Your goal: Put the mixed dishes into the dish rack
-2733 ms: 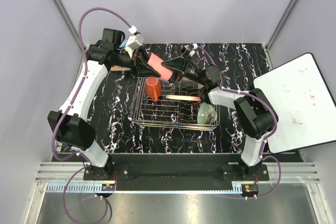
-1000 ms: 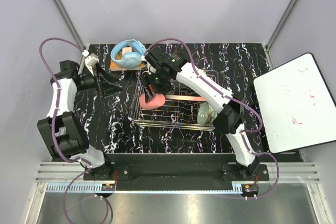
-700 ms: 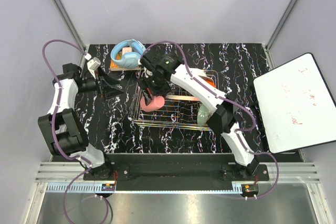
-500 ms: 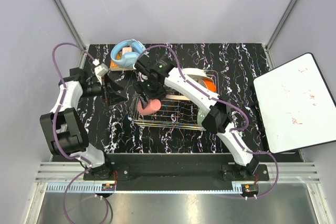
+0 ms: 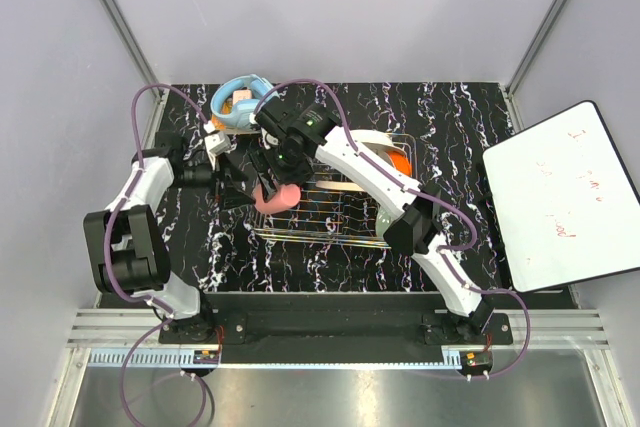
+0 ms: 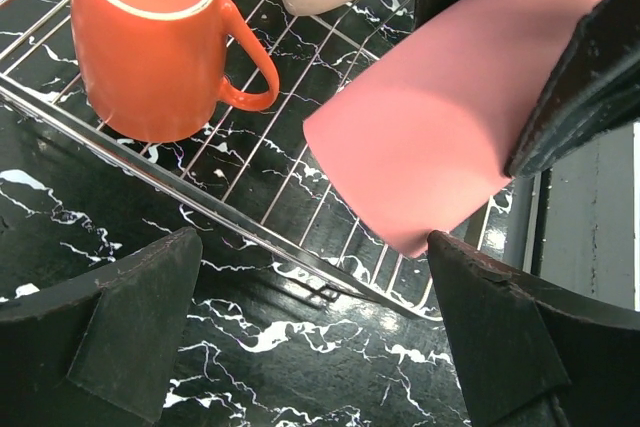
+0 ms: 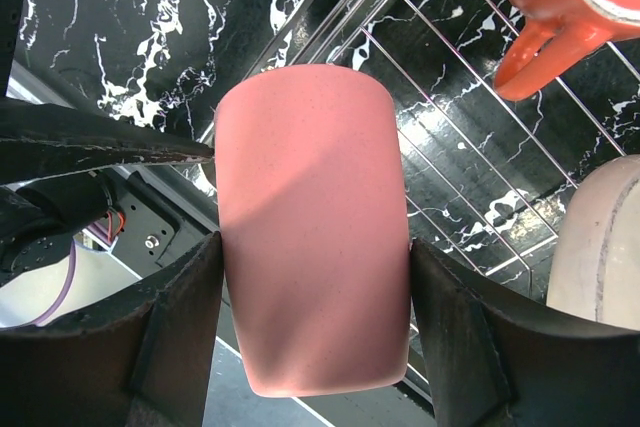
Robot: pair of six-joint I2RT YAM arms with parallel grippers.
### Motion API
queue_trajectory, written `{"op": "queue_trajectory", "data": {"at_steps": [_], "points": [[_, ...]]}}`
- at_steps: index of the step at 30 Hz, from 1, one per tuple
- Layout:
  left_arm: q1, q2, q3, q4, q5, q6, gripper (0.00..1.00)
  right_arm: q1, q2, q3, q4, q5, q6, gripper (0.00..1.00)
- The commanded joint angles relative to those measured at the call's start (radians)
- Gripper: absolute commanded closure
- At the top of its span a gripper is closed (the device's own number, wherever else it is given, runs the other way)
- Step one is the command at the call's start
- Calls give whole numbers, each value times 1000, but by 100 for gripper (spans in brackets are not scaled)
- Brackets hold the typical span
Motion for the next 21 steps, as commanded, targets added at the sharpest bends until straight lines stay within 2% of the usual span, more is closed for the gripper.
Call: {"op": "queue_trajectory", "data": {"at_steps": [1,21], "points": [[-18,-13,4,61,-2,-20,1,8,-32,25,20,-35,7,100],[-72,-56,-57,72,-9,-31,1,11,-87,-28,77,-47,21,100]]}}
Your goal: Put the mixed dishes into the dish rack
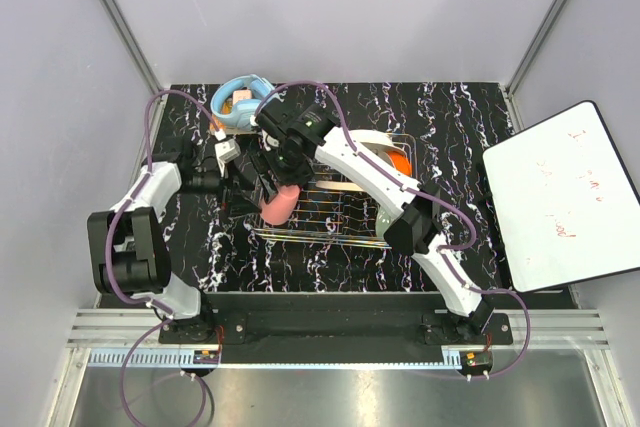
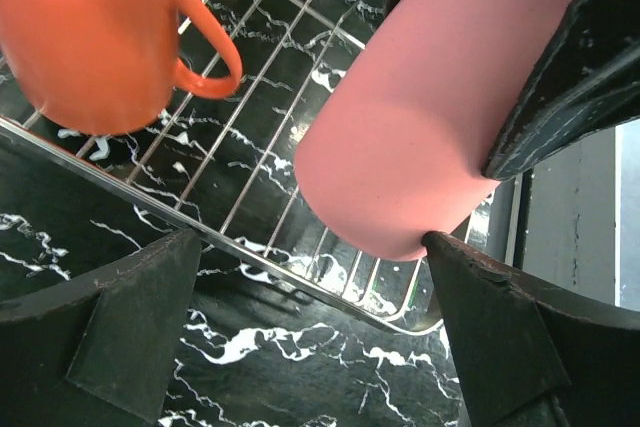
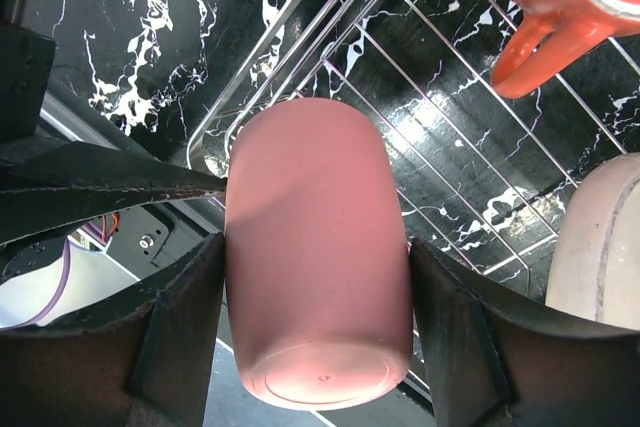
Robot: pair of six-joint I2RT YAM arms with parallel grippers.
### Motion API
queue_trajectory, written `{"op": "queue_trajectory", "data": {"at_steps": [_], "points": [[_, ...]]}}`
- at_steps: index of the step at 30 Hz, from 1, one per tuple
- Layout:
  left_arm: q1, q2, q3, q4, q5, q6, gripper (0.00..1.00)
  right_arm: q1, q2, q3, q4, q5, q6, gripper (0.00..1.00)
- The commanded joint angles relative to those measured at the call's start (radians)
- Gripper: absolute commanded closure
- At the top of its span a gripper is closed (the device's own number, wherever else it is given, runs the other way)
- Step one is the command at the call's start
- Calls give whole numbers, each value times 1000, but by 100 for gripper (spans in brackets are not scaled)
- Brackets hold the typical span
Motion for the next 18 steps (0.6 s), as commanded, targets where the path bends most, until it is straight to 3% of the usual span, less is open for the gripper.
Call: {"op": "queue_trajectory", "data": {"at_steps": [1,12,18], "points": [[-12,-51,15,31,13,7,1,13,-87,-9,70,-46,20,100],[83,-54,98,32,15,-39,1,23,-105,-133,79,144,-44,100],[153,-55,110,28,19,-37,1,48,-58,-112,43,244,-84,100]]}}
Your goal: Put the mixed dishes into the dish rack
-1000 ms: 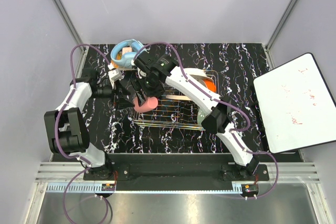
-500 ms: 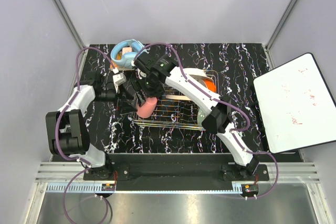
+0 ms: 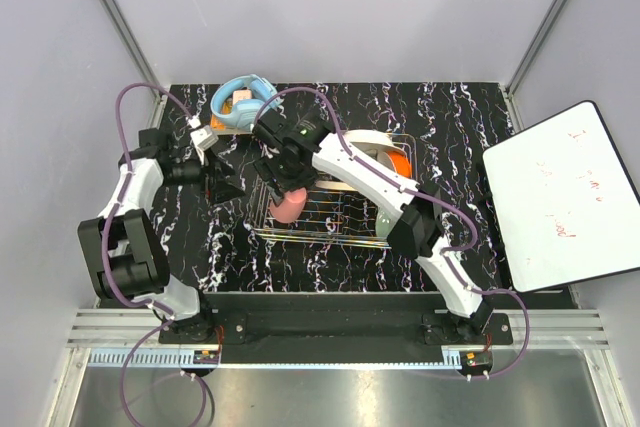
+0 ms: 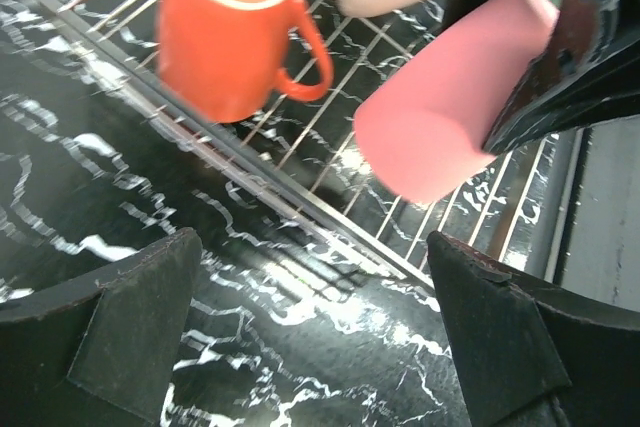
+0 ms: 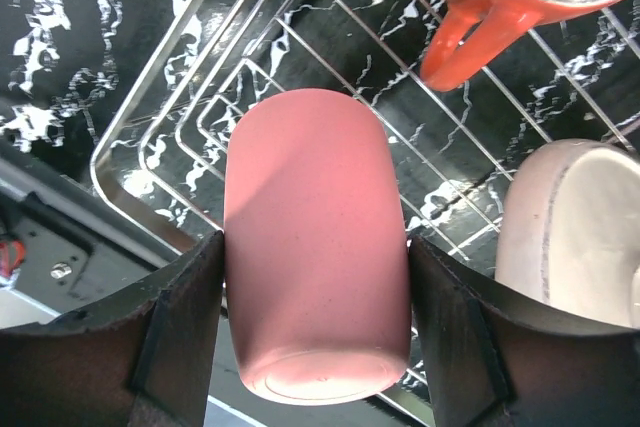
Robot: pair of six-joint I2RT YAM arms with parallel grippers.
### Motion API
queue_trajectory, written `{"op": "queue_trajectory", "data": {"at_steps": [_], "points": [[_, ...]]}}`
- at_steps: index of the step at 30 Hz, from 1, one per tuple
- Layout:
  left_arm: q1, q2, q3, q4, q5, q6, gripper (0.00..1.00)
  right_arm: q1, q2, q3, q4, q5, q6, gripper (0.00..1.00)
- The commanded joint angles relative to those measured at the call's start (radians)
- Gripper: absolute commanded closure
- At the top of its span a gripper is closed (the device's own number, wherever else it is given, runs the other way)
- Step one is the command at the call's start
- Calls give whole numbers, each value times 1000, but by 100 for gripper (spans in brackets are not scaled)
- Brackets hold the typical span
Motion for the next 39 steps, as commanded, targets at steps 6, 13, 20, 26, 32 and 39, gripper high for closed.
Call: {"op": "queue_trajectory", "data": {"at_steps": [6,13,20,26,32,39], "points": [[43,-37,19,12,33,13,1,27,15,16,-2,106,-52,100],[49,-35,8,9,30,18,1,29,71,9,22,129,-71,100],[59,-17,-2,9,28,17,1,31,104,-1,68,139,-94,100],[59,0,-4,3,25,12,1,31,86,-75,148,140,-94,100],[62,6,-9,-3,16,27,1,43,75,-104,168,119,-89,72],[63,4,-6,-10,11,30,1,58,20,-135,171,171,-86,25]]}}
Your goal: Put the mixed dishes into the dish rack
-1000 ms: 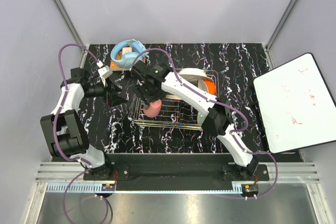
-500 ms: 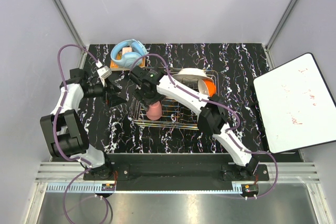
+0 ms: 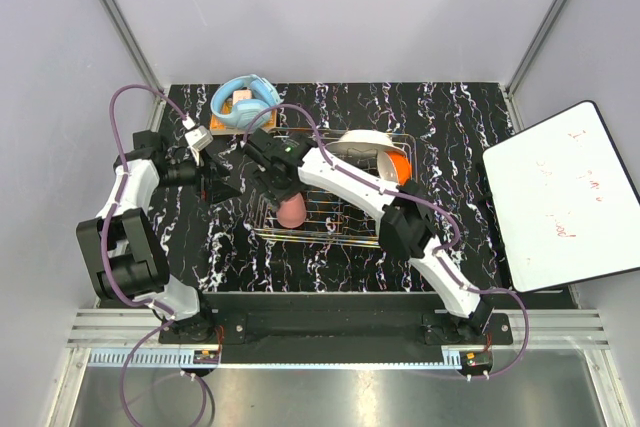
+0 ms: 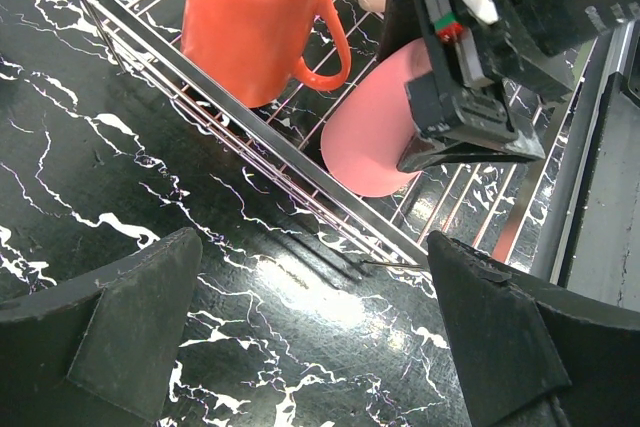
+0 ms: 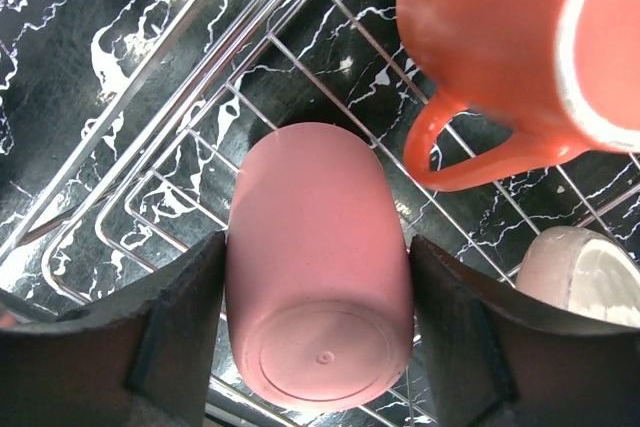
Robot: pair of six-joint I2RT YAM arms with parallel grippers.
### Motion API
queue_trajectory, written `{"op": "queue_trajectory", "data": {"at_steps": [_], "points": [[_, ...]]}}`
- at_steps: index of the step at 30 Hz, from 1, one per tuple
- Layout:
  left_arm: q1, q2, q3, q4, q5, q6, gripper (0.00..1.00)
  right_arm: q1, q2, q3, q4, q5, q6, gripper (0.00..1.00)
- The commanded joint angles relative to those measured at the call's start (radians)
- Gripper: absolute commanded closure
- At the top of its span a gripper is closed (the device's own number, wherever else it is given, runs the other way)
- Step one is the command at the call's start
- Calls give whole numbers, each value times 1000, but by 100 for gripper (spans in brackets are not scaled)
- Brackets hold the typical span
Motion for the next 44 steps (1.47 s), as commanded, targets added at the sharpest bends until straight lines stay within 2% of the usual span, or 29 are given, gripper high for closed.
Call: {"op": "queue_trajectory", "data": {"at_steps": [1,2,10,16,19,21,24,25,27,28,31,34,37,44], "points": [[7,4,-1,0,9,24,1,23,-60,-41,10,24,4,4],[8,4,0,-2,7,23,1,23,-79,-53,10,27,6,0],[11,8,14,0,-3,0,1,29,-169,-64,26,64,19,0],[13,37,45,3,-42,-25,1,30,-252,36,7,118,0,0],[11,50,69,1,-74,-77,1,30,-302,109,-46,144,-4,0],[11,59,98,1,-106,-115,1,30,-347,99,-72,185,13,0],[11,91,172,-28,-219,-259,1,29,-471,-8,-70,279,47,0],[10,115,198,-61,-277,-287,1,29,-544,-90,-66,303,56,0],[10,137,268,-168,-310,-283,1,30,-626,-192,-30,368,82,0],[10,143,278,-190,-324,-283,1,29,-716,-308,-6,386,95,0],[10,96,228,-212,-352,-296,1,27,-908,-552,156,419,133,0],[10,31,180,-203,-382,-313,1,27,-1050,-706,227,420,167,0],[11,5,167,-200,-401,-333,1,29,-1125,-784,247,420,185,0],[11,28,203,-197,-384,-370,1,27,-1133,-832,243,463,205,0]]}}
